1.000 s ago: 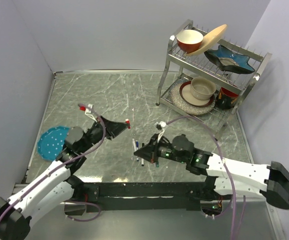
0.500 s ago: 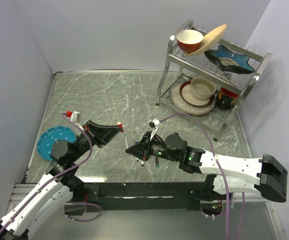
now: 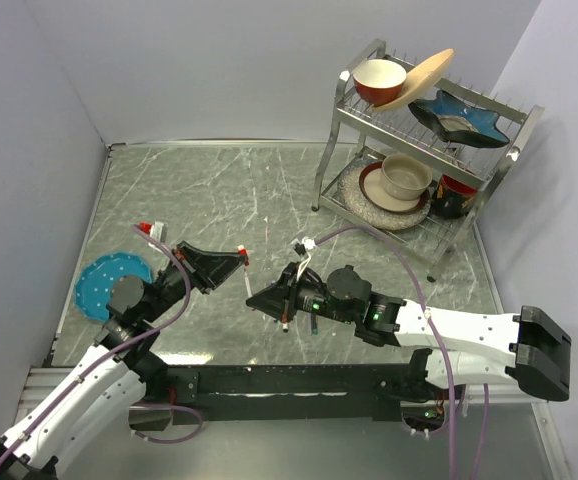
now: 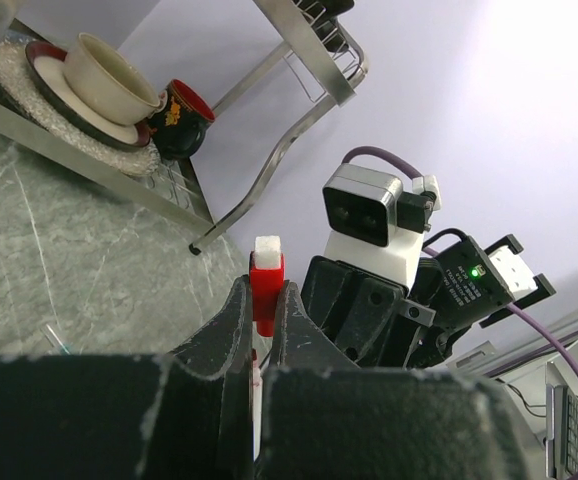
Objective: Insert the pens into the pen caps
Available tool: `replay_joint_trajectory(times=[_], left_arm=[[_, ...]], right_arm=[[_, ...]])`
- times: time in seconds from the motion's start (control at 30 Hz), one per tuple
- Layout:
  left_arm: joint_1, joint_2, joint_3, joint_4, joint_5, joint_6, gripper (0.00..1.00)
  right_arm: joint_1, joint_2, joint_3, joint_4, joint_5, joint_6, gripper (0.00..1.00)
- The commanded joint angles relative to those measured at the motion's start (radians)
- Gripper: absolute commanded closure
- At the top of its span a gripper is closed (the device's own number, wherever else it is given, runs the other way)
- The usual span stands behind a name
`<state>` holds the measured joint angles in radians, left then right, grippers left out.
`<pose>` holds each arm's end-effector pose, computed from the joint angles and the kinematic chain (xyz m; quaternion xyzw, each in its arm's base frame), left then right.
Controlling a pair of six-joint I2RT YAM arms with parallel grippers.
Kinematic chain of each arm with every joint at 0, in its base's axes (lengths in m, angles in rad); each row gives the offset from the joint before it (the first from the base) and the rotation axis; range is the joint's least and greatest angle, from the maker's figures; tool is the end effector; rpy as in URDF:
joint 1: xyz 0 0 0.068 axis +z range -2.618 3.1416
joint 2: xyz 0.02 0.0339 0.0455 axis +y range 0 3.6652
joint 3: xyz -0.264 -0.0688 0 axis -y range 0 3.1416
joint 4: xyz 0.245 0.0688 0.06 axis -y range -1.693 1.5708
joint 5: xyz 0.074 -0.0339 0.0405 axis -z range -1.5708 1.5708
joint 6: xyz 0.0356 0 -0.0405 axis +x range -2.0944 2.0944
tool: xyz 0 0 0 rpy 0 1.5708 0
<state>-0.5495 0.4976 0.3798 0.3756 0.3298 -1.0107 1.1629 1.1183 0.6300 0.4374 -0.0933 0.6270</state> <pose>0.1155 -0.0842 0.2978 -0.0110 0.6159 -0.6208 0.4850 0.0995 0.2385 0.2834 -0.2227 0.6897 0.5580 0.4041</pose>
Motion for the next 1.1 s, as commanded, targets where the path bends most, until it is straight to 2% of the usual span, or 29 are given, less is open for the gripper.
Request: replay_joint_trajectory(times=[0.0, 1.07], left_arm=[[-0.003, -0.011, -0.001, 0.025, -0.014, 0.006, 0.99], [-0.003, -0.047, -0.025, -0.01, -0.006, 0.009, 0.99]], right_arm=[[0.009, -0.012, 0.05, 0.054, 0.023, -0.009, 1.0], [0.014, -0.017, 0.065, 0.043, 0.047, -0.004, 1.0]])
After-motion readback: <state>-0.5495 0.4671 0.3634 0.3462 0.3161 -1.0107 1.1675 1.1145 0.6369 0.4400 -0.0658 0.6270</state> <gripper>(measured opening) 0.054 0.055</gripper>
